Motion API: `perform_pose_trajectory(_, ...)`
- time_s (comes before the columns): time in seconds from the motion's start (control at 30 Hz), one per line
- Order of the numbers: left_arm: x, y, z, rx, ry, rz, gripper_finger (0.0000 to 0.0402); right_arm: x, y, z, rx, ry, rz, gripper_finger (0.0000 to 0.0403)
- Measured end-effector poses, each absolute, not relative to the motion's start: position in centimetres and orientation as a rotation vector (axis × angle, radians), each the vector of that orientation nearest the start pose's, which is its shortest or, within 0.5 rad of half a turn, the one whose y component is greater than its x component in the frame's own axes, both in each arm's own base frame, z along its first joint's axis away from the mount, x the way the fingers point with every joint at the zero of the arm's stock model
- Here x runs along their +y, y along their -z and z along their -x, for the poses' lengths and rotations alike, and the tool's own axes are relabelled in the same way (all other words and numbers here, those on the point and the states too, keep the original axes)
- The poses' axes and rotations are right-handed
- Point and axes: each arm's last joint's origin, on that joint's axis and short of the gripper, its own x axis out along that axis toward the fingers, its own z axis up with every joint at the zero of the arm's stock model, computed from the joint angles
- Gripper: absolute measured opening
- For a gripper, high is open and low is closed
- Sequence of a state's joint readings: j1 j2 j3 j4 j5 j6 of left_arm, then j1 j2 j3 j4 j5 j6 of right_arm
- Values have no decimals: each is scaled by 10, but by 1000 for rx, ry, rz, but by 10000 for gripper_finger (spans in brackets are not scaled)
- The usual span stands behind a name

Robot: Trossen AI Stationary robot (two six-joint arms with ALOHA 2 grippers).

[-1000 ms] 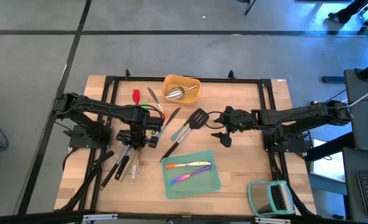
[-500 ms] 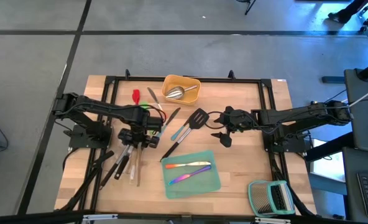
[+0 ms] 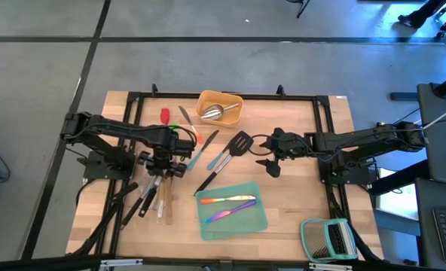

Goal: Pick & Place Kitchen Items
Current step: Put the wooden spatula into the transparent bin

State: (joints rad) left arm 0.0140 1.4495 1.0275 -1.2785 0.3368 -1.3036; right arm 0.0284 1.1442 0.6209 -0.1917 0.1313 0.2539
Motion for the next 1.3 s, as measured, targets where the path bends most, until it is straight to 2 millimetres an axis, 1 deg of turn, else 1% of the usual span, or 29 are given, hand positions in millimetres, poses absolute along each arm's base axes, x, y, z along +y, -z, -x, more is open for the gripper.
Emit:
perform_pose_trajectory(0.13, -5, -226, -226, 1619, -860, 1260, 130, 3, -210, -226, 696, 189, -186, 346)
perform_pose_trajectory(0.23, -7, -226, -230, 1596, -812, 1280, 116, 3, -210, -226, 696, 189, -185, 346)
perform_pose_trajectory(0.57, -14, -226, -231, 1602, -801, 1271, 114, 2, -210, -226, 695, 213, -176, 346)
perform_pose_trajectory(0.73, -14, -223, -232, 1604, -796, 1238, 106, 2, -210, -226, 695, 214, -179, 346)
perform_pose_trajectory(0.9, -11, -215, -237, 1639, -784, 1202, 96, 2, -210, -226, 695, 216, -184, 346)
perform_pose_trajectory(1.1, -9, -199, -246, 1737, -733, 1161, 87, 2, -210, -225, 700, 216, -184, 346)
perform_pose_trajectory(1.3, -6, -191, -245, 1827, -681, 1096, 67, 2, -209, -225, 702, 217, -186, 346)
